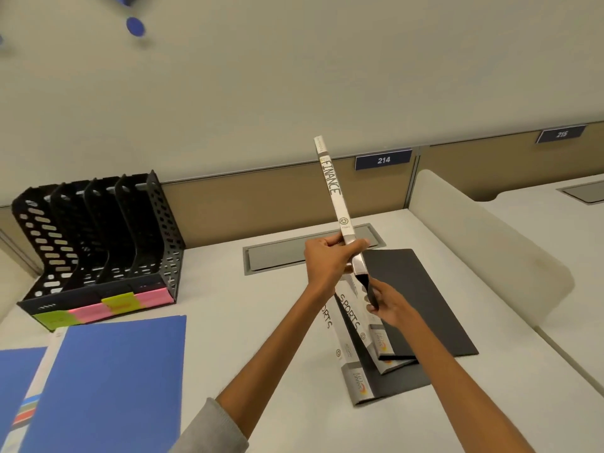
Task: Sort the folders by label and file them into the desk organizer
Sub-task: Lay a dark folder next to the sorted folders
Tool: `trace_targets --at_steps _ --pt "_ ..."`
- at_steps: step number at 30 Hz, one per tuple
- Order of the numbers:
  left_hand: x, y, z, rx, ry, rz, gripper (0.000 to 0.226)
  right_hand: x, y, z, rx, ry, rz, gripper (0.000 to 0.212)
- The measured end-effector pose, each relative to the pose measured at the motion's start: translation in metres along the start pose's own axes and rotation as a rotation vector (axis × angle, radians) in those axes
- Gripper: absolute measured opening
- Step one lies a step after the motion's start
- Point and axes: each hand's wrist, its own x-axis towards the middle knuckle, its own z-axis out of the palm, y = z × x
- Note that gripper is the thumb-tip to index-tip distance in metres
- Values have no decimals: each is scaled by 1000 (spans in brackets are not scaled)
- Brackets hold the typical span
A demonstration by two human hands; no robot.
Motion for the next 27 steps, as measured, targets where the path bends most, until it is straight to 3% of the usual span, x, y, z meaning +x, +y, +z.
trace_targets --at_steps 3,15,21,27 --pt "0 4 -18 24 17 -9 29 9 7 17 27 -1 5 27" --pt "-3 3 -99 52 110 23 25 29 23 73 -99 33 -48 61" --pt "-12 -11 -152 56 254 18 22 36 35 90 -148 93 -146 69" --pt "-32 -33 -203 123 229 -20 25 33 47 102 -292 170 -249 72"
